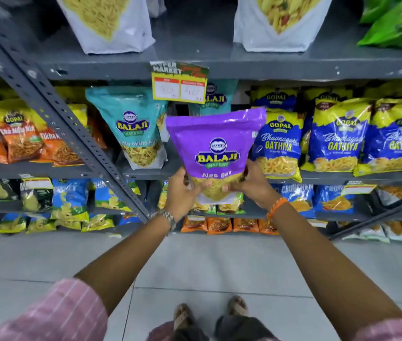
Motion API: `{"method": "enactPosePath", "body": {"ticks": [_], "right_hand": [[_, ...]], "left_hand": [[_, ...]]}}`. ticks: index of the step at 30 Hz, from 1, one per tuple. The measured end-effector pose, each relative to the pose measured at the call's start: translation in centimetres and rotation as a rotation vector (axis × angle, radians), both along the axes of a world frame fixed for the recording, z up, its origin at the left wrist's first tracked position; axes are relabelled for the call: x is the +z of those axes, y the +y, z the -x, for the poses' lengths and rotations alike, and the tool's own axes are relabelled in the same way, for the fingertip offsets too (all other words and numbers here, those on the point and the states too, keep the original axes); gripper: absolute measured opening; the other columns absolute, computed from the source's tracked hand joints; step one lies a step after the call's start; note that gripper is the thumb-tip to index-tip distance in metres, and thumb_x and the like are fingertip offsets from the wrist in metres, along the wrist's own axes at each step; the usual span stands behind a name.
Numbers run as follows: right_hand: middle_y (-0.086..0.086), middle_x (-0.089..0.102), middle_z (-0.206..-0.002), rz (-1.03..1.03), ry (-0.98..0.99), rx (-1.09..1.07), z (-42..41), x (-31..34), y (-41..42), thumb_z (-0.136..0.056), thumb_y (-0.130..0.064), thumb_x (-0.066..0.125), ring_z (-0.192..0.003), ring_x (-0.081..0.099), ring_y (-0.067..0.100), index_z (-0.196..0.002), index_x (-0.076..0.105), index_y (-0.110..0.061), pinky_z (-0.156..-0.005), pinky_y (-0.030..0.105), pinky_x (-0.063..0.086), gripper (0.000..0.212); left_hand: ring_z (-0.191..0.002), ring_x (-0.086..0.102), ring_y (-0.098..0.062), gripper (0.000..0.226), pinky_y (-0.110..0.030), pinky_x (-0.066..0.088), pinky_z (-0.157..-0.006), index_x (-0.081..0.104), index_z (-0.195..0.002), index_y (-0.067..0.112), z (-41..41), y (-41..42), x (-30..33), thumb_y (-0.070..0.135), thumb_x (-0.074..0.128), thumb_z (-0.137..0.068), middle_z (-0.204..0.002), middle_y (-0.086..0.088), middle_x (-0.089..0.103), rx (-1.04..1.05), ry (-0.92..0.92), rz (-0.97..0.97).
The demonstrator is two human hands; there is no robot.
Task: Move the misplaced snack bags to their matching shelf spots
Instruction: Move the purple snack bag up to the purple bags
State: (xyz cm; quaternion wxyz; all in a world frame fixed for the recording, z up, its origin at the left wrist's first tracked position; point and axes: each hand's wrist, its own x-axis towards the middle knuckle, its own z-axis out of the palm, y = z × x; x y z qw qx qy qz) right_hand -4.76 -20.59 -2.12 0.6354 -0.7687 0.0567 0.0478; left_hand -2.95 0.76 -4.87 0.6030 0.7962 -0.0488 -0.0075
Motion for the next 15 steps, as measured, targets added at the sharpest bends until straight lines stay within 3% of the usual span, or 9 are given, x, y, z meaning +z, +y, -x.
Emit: {"method": "enactPosePath", "body": {"ticks": [2, 5, 8, 11, 15], "right_hand": [[0.008, 0.074, -0.118, 0.003, 0.000, 0.017, 1.5, 1.8, 0.1, -0.054, 0.007, 0.092, -0.115, 0.068, 0.021, -0.124, 0.062, -0.008, -0.091, 0.039, 0.060, 0.077], [-0.003, 0.077, -0.103, -0.026, -0.042, 0.012, 3.2, 6.4, 0.4, -0.056, 0.015, 0.088, -0.098, 0.072, 0.006, -0.115, 0.064, -0.010, -0.074, 0.019, 0.059, 0.069], [-0.013, 0.079, -0.084, -0.043, -0.118, 0.022, 4.5, 12.1, 0.7, -0.054, 0.021, 0.084, -0.081, 0.072, -0.005, -0.105, 0.064, -0.011, -0.066, 0.009, 0.053, 0.064], [-0.005, 0.081, -0.092, -0.052, -0.246, 0.058, 4.9, 17.7, 0.7, -0.052, 0.022, 0.085, -0.084, 0.074, 0.003, -0.106, 0.066, -0.007, -0.069, 0.013, 0.054, 0.065], [0.006, 0.080, -0.100, -0.099, -0.412, 0.090, 4.0, 24.4, 1.1, -0.056, 0.023, 0.081, -0.085, 0.074, 0.008, -0.113, 0.062, -0.002, -0.069, 0.017, 0.056, 0.065]], "left_hand": [[-0.092, 0.073, -0.005, 0.049, -0.038, 0.059, -0.082, 0.069, -0.114, 0.021, 1.7, 0.3, 1.5, 0.030, 0.091, -0.071, -0.102, 0.007, 0.079, 0.007, -0.029, 0.039], [-0.103, 0.076, -0.020, 0.054, -0.048, 0.062, -0.091, 0.071, -0.114, 0.020, 3.3, 0.9, 5.0, 0.040, 0.091, -0.067, -0.108, 0.001, 0.081, 0.019, -0.084, 0.119], [-0.102, 0.075, -0.015, 0.053, -0.041, 0.061, -0.091, 0.073, -0.108, 0.028, 4.2, 1.0, 9.9, 0.048, 0.091, -0.062, -0.105, 0.007, 0.081, 0.042, -0.209, 0.166], [-0.103, 0.073, -0.006, 0.048, -0.027, 0.058, -0.092, 0.073, -0.104, 0.043, 4.5, 1.1, 15.6, 0.052, 0.090, -0.060, -0.105, 0.017, 0.080, 0.041, -0.343, 0.226], [-0.099, 0.076, -0.017, 0.049, -0.045, 0.060, -0.090, 0.074, -0.104, 0.034, 3.3, 1.2, 22.8, 0.056, 0.088, -0.063, -0.103, 0.009, 0.081, 0.068, -0.492, 0.264]]}}
